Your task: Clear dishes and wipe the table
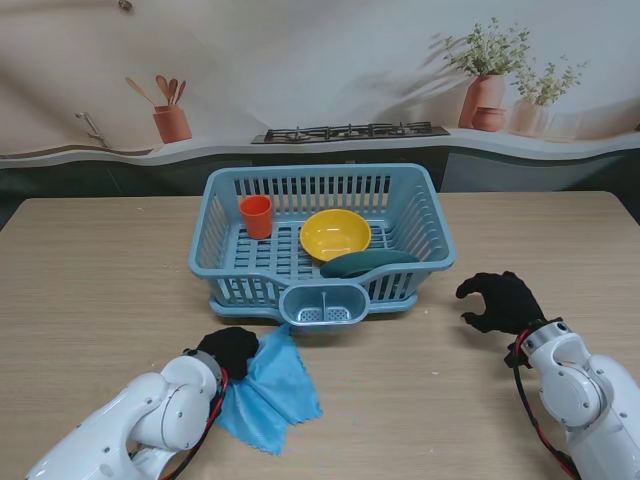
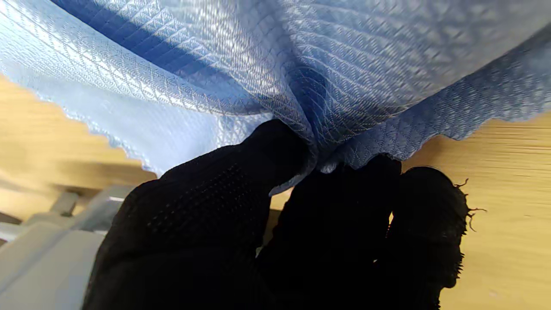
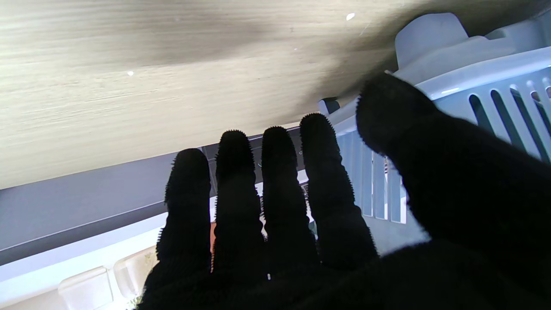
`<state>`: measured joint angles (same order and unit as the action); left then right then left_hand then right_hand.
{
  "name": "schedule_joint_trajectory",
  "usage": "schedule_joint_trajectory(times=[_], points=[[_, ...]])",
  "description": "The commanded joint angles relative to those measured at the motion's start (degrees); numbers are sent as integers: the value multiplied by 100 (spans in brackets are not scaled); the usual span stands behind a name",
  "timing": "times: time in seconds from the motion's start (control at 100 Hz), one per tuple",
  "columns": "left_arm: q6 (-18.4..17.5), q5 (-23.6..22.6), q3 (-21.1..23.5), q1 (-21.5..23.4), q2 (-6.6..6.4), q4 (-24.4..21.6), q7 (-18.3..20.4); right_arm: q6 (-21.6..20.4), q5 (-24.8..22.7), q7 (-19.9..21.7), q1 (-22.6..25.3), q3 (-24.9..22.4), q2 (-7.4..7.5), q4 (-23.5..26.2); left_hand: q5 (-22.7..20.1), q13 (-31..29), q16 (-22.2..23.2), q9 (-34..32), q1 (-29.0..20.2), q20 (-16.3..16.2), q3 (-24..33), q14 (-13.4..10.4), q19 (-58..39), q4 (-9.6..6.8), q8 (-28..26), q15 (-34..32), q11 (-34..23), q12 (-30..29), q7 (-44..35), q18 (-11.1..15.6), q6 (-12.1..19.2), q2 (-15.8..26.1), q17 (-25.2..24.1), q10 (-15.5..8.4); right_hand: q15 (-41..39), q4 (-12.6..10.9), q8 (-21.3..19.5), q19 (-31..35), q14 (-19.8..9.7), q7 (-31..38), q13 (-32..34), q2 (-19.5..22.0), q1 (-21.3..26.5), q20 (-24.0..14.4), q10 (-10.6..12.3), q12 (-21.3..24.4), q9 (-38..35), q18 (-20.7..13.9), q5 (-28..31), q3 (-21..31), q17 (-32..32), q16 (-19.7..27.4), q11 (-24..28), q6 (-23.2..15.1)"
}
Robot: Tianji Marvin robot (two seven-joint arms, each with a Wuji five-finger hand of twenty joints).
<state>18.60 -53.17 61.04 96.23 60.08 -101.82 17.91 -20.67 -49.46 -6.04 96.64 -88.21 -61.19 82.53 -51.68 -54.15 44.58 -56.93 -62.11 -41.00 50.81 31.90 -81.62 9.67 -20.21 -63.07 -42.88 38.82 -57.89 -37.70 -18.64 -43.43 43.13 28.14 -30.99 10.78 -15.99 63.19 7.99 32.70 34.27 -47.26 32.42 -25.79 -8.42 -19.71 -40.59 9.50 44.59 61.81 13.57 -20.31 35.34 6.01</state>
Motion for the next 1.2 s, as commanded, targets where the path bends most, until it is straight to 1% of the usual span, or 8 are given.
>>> schedule_joint_trajectory(times=[0.0,0.11,0.29,0.54,0.66,0.82,1.01,1.19], points=[[17,-49,166,340,-120,204,-39,7,-34,77,27,16,5,39,-480,-52,-31,20,-328,-156,324,180,-193,-54,376,-48,566,-312,487,-230,-74,293,46,103,-108,-250,-32,27,57,15,-77,21,94,-66,-30,12,-8,83,28,36,0,-27,-11,50],[-241,-209,589,659,-75,222,-362,23,-36,82,31,22,6,45,-516,-50,-38,6,-322,-170,332,180,-176,-53,376,-30,583,-313,499,-230,-55,276,24,87,-111,-251,-33,23,56,22,-75,22,100,-63,-19,13,-2,74,35,35,-2,-28,-12,54],[-428,-418,1076,1017,-2,373,-974,42,-46,81,36,26,6,54,-541,-58,-53,-24,-332,-212,345,218,-165,-47,374,22,618,-321,536,-230,-83,252,-19,97,-111,-252,-31,26,54,20,-74,17,103,-63,-28,13,-6,75,30,41,-3,-28,-7,56],[-660,-729,1467,1263,53,715,-1725,29,-59,98,31,36,11,59,-572,-59,-45,-44,-334,-257,352,235,-150,-41,366,35,643,-319,561,-230,-83,230,-43,94,-113,-254,-28,33,54,20,-68,-15,130,-61,-31,16,-12,83,38,52,10,-29,-9,56],[-742,-805,1578,1337,65,792,-1922,18,-64,96,21,40,12,50,-579,-56,-40,-57,-334,-282,354,251,-153,-39,361,42,654,-318,573,-230,-86,224,-41,96,-115,-254,-26,35,59,17,-57,-24,142,-58,-29,18,-14,88,39,60,11,-29,-11,60],[-618,-719,1432,1261,46,760,-1654,44,-58,95,28,47,10,61,-579,-64,-35,-58,-329,-304,357,253,-147,-39,354,44,666,-315,584,-230,-77,231,-39,100,-109,-253,-24,32,53,13,-70,-21,140,-54,-46,18,-10,63,40,57,6,-27,-10,62],[-351,-508,1019,965,-18,590,-915,25,-64,75,15,44,9,46,-570,-65,-27,-48,-323,-329,354,238,-140,-38,342,44,664,-298,598,-230,-91,255,-34,94,-112,-253,-25,34,56,14,-67,-16,133,-53,-33,17,-13,68,44,61,5,-28,-9,61],[2,-89,496,588,-73,407,-321,10,-66,44,13,31,5,32,-556,-66,-20,-34,-323,-346,351,230,-136,-41,330,45,664,-286,601,-230,-88,267,-24,102,-112,-254,-26,34,56,14,-67,-10,136,-52,-31,17,-14,81,41,60,3,-28,-9,58]])
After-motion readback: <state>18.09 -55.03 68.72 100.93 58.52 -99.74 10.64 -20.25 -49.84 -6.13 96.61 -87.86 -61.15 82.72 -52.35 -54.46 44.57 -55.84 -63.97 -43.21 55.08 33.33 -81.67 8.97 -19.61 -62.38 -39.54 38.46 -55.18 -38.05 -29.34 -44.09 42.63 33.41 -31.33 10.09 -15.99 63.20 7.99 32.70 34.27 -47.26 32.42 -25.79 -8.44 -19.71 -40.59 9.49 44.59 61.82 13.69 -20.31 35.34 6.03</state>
